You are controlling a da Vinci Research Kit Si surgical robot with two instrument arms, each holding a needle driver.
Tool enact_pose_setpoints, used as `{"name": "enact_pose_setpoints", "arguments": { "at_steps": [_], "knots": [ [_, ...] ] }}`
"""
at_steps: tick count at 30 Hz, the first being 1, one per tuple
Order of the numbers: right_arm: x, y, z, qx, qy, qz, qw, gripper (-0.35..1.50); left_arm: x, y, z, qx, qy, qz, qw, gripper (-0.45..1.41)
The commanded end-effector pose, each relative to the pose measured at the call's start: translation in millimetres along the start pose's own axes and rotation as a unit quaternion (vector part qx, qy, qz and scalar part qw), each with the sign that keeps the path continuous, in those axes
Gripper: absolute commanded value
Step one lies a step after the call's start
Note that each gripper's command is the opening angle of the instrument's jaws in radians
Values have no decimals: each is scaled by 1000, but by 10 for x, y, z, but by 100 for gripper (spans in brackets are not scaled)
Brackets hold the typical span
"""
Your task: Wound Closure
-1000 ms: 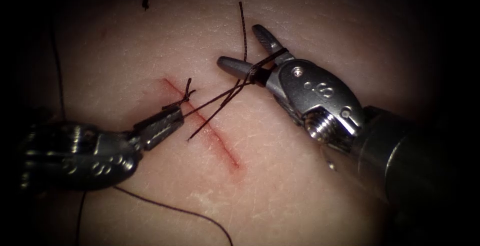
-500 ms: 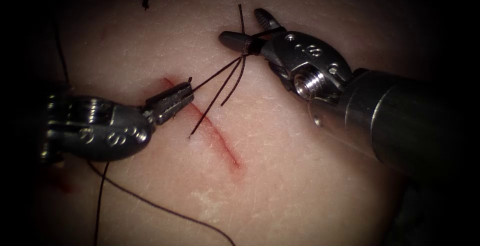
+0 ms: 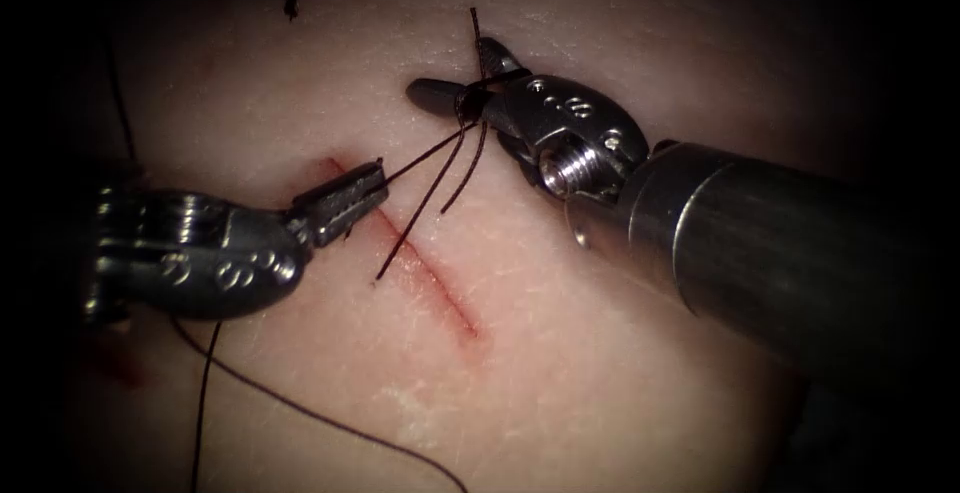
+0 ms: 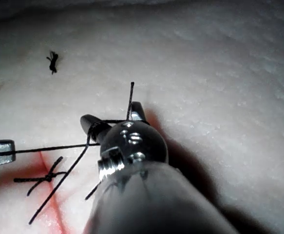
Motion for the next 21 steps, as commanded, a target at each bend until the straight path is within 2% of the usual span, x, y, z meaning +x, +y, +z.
{"name": "enact_pose_setpoints", "arguments": {
  "at_steps": [1,3,4,5,6,14,21],
  "knots": [
    [-2,-4,10,1,0,1,1000,81,-1,10,6,-1,0,0,1000,-45],
    [-2,-5,10,0,0,1,1000,67,0,11,6,-2,-1,0,1000,-45],
    [-2,-6,10,-1,1,1,1000,31,-1,11,6,-2,-1,0,1000,-45],
    [-3,-7,9,0,6,2,1000,-16,-1,11,6,-2,-1,1,1000,-45],
    [-4,-8,7,0,13,2,1000,-35,-1,11,5,-3,0,1,1000,-45],
    [0,-30,-9,-15,46,4,999,-35,-19,4,2,-8,-15,-5,1000,-45],
    [-24,-76,-35,-13,77,-60,995,-35,-52,-14,3,-14,-41,-21,999,-45]
  ]
}}
